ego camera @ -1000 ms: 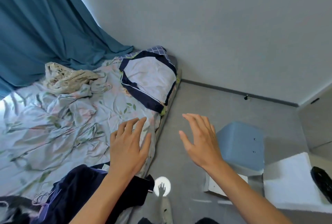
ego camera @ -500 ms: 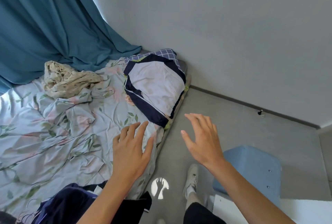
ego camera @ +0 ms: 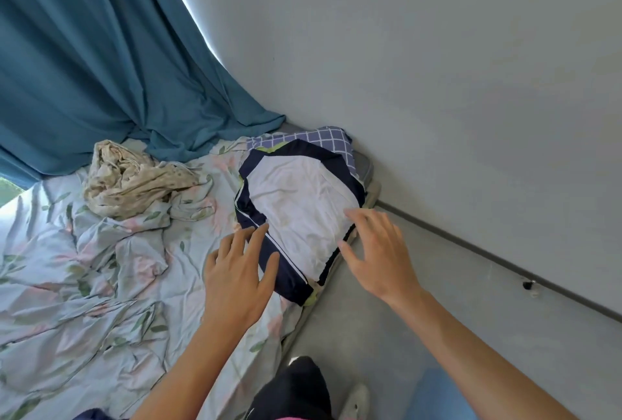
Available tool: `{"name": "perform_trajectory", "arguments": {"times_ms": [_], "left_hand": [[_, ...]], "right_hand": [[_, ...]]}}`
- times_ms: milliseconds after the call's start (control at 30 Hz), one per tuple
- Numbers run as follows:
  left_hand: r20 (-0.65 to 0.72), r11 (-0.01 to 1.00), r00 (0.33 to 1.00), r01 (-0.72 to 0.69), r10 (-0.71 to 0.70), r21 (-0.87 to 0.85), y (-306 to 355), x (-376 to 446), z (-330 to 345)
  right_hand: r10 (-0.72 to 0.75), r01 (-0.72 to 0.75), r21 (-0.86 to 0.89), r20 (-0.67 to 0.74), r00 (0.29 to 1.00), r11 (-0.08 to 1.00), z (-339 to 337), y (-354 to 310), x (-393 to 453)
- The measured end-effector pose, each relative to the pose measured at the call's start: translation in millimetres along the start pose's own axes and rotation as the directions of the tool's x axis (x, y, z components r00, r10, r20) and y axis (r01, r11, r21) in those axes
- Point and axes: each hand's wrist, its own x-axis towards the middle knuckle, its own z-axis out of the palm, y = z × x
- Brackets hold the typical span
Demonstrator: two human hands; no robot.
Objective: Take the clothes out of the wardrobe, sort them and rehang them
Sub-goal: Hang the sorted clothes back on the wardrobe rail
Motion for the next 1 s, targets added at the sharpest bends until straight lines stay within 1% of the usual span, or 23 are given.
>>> {"name": "perform_trajectory", "arguments": {"times_ms": [67,200,333,433,567,700,833,1000], "left_hand": [[0.000,0.999,0.999,0.033,-0.033,-0.013,-3,25,7],[-0.014,0.993,0.994,0.108,-0.109,-0.042,-14,85,32],[-0.021,0.984,0.987,0.159,-0.161,-0.081,-28,152,56],[-0.042,0.980,0.981,0.186,-0.189,-0.070,-36,196,60],[-0.064,0.965,0.963,0.257,-0.260,-0.058,-51,240,58],[-0.068,0.937,0.935,0.346,-0.349,-0.055,-65,269,70],[-0.017,0.897,0.897,0.441,-0.442,-0.031,-72,295,98],[0.046,0.830,0.829,0.558,-0.557,0.002,-72,338,142]], "right_hand": [[-0.034,0.034,0.006,0.004,0.999,0.999,7,5,34],[-0.059,0.058,0.025,0.029,0.998,0.998,27,20,104],[-0.086,0.088,-0.020,0.079,0.993,0.996,41,33,174],[-0.110,0.113,-0.028,0.086,0.990,0.993,50,39,221],[-0.144,0.152,-0.038,0.164,0.976,0.988,66,38,279],[-0.211,0.228,-0.041,0.251,0.945,0.973,89,45,332],[-0.275,0.301,-0.022,0.342,0.898,0.953,126,64,390],[-0.346,0.367,0.044,0.450,0.823,0.929,180,90,470]]}}
